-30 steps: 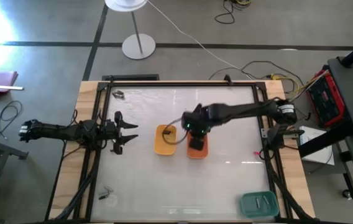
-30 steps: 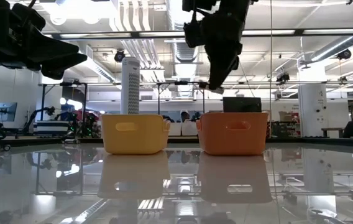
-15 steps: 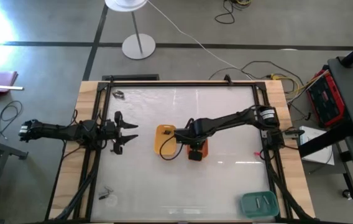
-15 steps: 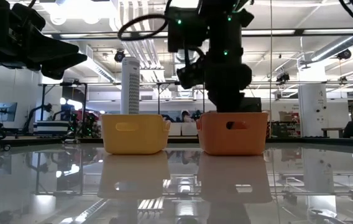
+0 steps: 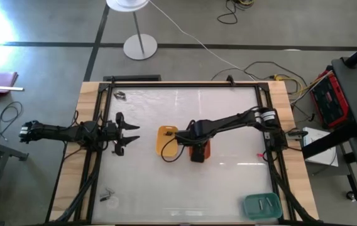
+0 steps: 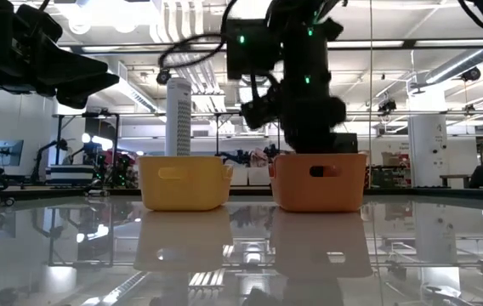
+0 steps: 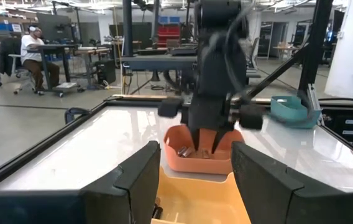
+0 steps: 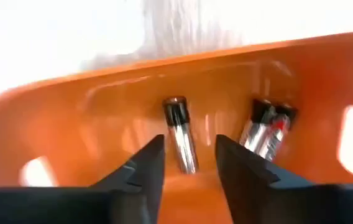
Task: Sort batteries
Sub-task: Put the silver battery into the orange bin
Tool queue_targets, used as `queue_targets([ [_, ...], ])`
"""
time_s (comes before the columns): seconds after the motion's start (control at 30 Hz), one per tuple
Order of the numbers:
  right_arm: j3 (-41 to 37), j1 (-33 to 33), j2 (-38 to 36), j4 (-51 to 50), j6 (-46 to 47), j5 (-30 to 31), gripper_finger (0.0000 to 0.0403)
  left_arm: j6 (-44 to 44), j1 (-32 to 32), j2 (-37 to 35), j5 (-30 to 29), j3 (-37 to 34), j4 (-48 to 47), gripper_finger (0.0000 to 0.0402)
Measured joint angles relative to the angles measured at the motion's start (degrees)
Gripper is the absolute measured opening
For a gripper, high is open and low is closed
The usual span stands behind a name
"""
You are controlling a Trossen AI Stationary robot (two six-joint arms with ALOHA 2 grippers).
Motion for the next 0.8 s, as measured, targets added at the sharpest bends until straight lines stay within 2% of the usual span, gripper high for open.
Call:
queue_targets([
  [0.13,3.6,0.4,-3.9,-3.5,1.5,-2.8,0.018,0.0,0.0,0.0,0.0,0.0,0.0,0.0181],
  [0.23,4.3,1.5,-8.1,-4.2,-0.3,-1.9,0.0192,0.0,0.0,0.2,0.0,0.0,-0.1,0.0181],
  [0.43,1.5,5.4,-16.5,-1.8,-5.9,10.6,0.019,0.0,0.0,0.4,0.0,0.0,0.0,0.0181],
  [0.53,-2.3,7.9,-20.5,1.5,-7.2,15.3,0.0182,0.0,0.0,0.4,0.0,0.0,0.0,0.0181],
  [0.6,-6.6,9.4,-23.5,5.8,-8.5,16.1,0.0176,0.0,0.0,0.4,0.0,0.0,-0.1,0.0181],
  [0.7,-13.7,10.9,-27.4,13.2,-13.1,15.0,0.0166,0.0,0.0,0.5,0.0,0.0,-0.1,0.0181],
  [0.8,-19.9,11.4,-30.3,21.1,-17.2,10.2,0.0155,0.0,0.0,0.7,0.0,0.0,-0.1,0.0181],
])
